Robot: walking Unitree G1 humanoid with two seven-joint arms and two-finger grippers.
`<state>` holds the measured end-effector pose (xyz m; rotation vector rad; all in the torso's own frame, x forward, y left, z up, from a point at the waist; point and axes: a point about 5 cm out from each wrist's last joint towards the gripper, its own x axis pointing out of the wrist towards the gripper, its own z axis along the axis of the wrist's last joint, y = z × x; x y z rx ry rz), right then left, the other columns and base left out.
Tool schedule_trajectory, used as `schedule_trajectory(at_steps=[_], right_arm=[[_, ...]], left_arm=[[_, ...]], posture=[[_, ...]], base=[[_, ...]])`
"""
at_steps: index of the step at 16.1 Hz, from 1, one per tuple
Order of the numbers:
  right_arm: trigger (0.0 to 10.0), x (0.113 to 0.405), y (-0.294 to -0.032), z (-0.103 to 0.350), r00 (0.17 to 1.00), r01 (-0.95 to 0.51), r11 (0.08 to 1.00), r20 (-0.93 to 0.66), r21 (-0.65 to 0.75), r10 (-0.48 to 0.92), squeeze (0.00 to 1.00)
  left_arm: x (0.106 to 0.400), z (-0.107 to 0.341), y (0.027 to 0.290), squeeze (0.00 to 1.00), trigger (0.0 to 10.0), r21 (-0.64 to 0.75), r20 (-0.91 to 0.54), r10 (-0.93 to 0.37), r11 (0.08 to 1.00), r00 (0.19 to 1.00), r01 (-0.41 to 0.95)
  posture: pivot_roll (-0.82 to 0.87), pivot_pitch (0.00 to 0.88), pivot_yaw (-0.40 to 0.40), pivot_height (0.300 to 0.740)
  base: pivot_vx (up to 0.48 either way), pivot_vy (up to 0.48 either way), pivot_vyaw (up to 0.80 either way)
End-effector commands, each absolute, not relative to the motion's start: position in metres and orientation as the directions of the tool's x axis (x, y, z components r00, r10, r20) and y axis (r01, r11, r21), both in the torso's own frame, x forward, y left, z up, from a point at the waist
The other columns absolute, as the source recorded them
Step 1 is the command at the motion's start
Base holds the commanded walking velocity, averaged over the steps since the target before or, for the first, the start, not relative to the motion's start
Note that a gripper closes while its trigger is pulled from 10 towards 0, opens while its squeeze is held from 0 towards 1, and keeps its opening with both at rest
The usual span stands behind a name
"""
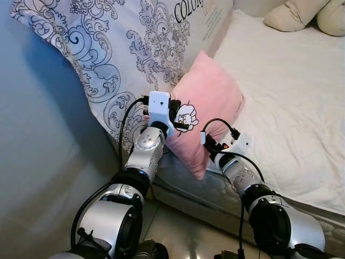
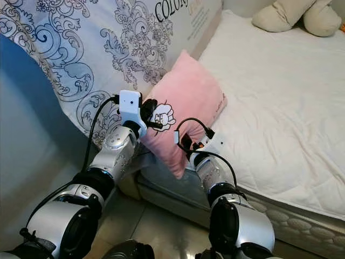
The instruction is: Clean up the room
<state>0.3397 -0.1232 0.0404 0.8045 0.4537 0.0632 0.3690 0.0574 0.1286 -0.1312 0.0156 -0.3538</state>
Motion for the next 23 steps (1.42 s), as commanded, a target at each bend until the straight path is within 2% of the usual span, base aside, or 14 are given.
schedule_trajectory(at_steps=[1, 9, 12, 15, 17, 18, 21, 23], right_arm=[[0.0, 0.347, -0.111, 0.052, 0.905, 0.042, 0.703, -0.325, 0.71, 0.273, 0.0], [0.0, 0.351, -0.116, 0.058, 0.93, 0.065, 0.628, -0.275, 0.775, 0.244, 0.0], [0.0, 0.351, -0.117, 0.058, 0.932, 0.062, 0.629, -0.271, 0.775, 0.242, 0.0], [0.0, 0.357, -0.125, 0.069, 0.948, -0.03, 0.793, -0.234, 0.608, 0.215, 0.0], [0.0, 0.36, -0.139, 0.078, 0.965, -0.088, 0.899, -0.188, 0.429, 0.184, 0.0], [0.0, 0.36, -0.15, 0.082, 0.974, -0.088, 0.924, -0.16, 0.372, 0.158, 0.0], [0.0, 0.36, -0.171, 0.088, 0.989, -0.043, 0.922, -0.114, 0.384, 0.094, 0.0], [0.0, 0.362, -0.178, 0.098, 0.997, -0.039, 0.94, -0.052, 0.34, 0.06, 0.0]], left_arm=[[0.368, 0.13, 0.054, 0.0, 10.0, -0.108, 0.011, -0.368, 0.924, 0.93, 0.367], [0.367, 0.127, 0.05, 0.0, 10.0, -0.116, -0.008, -0.377, 0.92, 0.926, 0.373], [0.367, 0.127, 0.051, 0.0, 10.0, -0.112, -0.01, -0.373, 0.922, 0.928, 0.37], [0.367, 0.125, 0.053, 0.0, 10.0, -0.1, -0.014, -0.362, 0.928, 0.932, 0.359], [0.365, 0.123, 0.053, 0.0, 10.0, -0.108, -0.018, -0.367, 0.926, 0.93, 0.363], [0.363, 0.121, 0.052, 0.0, 10.0, -0.111, -0.02, -0.373, 0.923, 0.928, 0.368], [0.362, 0.119, 0.049, 0.0, 10.0, -0.118, -0.026, -0.379, 0.92, 0.925, 0.374], [0.361, 0.119, 0.048, 0.0, 10.0, -0.119, -0.027, -0.387, 0.917, 0.922, 0.381]], posture=[[-0.04, 0.0, 0.058, 0.714], [-0.06, 0.0, 0.067, 0.714], [-0.06, 0.0, 0.065, 0.714], [-0.06, 0.0, 0.058, 0.714], [-0.06, 0.0, 0.054, 0.714], [-0.07, 0.0, 0.051, 0.714], [-0.08, 0.0, 0.053, 0.714], [-0.08, 0.0, 0.053, 0.714]], base=[[0.0, 0.0, 0.0], [0.0, 0.0, 0.0], [0.0, 0.0, 0.0], [0.0, 0.0, 0.0], [0.0, 0.0, 0.0], [0.0, 0.0, 0.0], [0.0, 0.0, 0.0], [0.0, 0.0, 0.0]])
